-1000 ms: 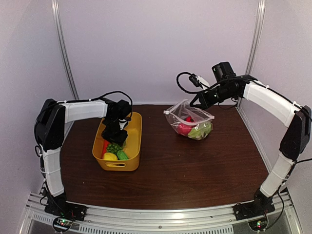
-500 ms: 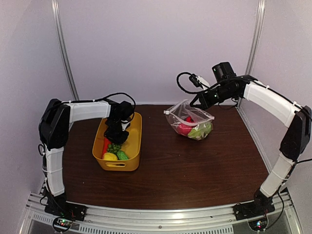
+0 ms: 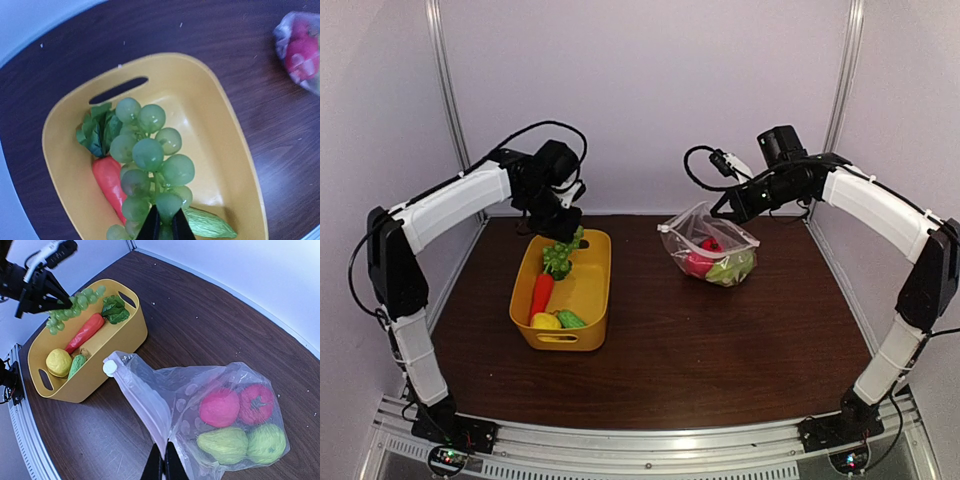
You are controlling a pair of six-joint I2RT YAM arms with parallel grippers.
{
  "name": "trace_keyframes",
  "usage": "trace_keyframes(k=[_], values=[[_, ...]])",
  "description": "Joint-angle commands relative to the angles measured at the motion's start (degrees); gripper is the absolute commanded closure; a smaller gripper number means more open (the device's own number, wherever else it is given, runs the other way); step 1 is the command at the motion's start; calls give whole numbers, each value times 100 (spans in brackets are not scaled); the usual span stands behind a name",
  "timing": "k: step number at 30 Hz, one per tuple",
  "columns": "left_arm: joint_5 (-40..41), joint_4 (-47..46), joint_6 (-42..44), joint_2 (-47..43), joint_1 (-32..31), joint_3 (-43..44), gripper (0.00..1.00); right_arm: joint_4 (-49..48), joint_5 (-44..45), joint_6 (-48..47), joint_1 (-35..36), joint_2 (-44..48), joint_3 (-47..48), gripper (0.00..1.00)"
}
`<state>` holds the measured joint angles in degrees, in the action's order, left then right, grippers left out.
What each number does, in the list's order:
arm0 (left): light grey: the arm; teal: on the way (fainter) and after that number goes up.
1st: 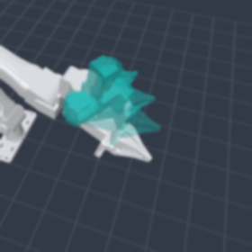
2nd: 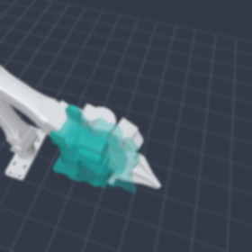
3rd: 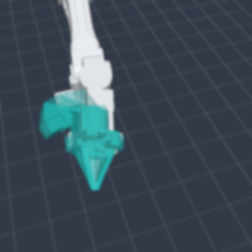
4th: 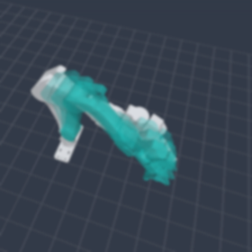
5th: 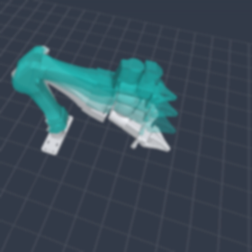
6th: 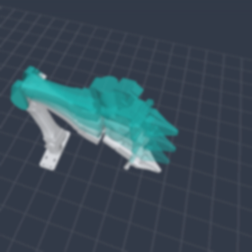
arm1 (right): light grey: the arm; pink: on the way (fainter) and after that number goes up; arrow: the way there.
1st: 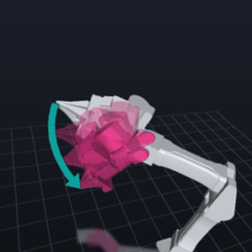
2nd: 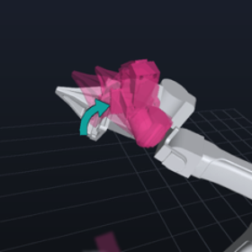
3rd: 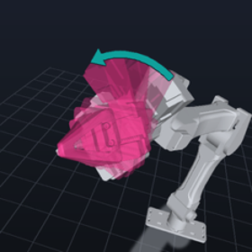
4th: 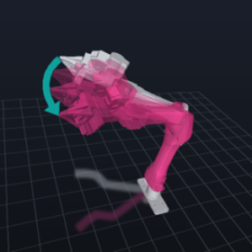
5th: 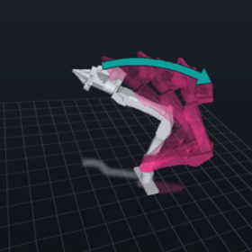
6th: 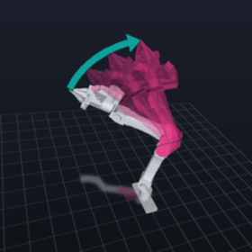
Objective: Place the food in the zip-top bag and seal the zipper
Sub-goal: Pick up the fake fruit from the bin.
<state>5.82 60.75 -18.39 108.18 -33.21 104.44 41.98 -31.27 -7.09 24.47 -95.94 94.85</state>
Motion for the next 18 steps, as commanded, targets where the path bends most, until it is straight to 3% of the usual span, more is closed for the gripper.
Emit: trace_keyframes(k=[1,4,10,18], values=[[-761,24,-42,-500,-2,592,100,-46,76,32,5,185,-41,100],[-1368,-617,-225,-803,-65,598,100,-100,138,92,3,198,-43,100],[-3171,-3097,-946,-1372,-317,-326,100,-158,270,238,5,192,48,100],[-4010,-4632,-1687,-814,-999,-681,100,-380,590,579,5,137,225,100]])
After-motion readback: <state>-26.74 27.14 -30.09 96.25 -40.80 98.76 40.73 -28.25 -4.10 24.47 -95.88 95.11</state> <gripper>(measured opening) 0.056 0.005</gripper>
